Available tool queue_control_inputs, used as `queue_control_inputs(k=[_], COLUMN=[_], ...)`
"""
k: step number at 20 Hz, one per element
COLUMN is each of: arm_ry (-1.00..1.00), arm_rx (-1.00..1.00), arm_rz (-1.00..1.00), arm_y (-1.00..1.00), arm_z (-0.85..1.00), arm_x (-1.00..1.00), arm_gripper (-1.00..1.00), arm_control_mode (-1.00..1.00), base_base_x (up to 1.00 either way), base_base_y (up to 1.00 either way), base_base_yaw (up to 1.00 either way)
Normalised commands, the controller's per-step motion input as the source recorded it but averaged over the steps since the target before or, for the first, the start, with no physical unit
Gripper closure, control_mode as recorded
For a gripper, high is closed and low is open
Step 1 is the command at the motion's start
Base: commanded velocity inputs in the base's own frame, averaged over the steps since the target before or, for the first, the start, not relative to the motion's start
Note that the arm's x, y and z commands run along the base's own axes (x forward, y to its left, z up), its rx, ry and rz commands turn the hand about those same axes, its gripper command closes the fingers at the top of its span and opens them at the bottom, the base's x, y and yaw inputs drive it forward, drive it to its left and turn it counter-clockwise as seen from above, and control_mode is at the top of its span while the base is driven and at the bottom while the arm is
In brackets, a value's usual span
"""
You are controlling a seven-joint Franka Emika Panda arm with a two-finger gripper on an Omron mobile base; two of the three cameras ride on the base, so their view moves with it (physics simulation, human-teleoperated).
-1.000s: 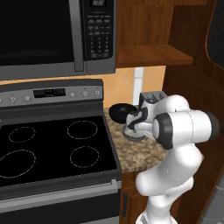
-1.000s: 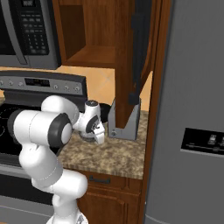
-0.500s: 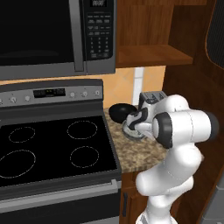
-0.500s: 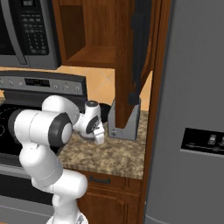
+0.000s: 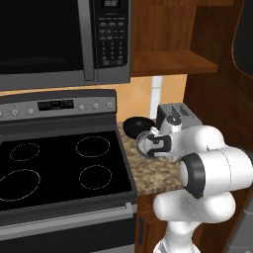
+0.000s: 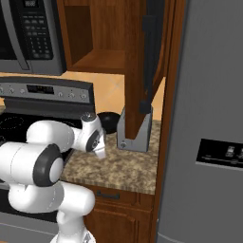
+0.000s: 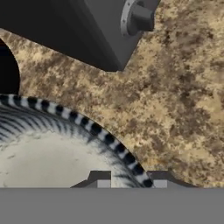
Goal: Pick up the bowls on the counter and stack them on top of one another in the open cabinet. Place the smaller bowl on top of the larger bowl.
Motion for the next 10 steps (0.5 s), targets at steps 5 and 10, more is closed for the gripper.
queue_control_inputs(k=[5, 10], arm_ry=[0.0, 0.0], arm_rx=[0.0, 0.03], arm_rz=[-0.21, -0.16], arm_y=[0.15, 0.04], arm_z=[0.56, 0.48], arm_x=[-0.06, 0.0], arm_gripper=[1.0, 1.0], arm_control_mode=[-1.0, -1.0], base_base_x=[0.0, 0.0], base_base_y=[0.0, 0.0], base_base_yaw=[0.0, 0.0])
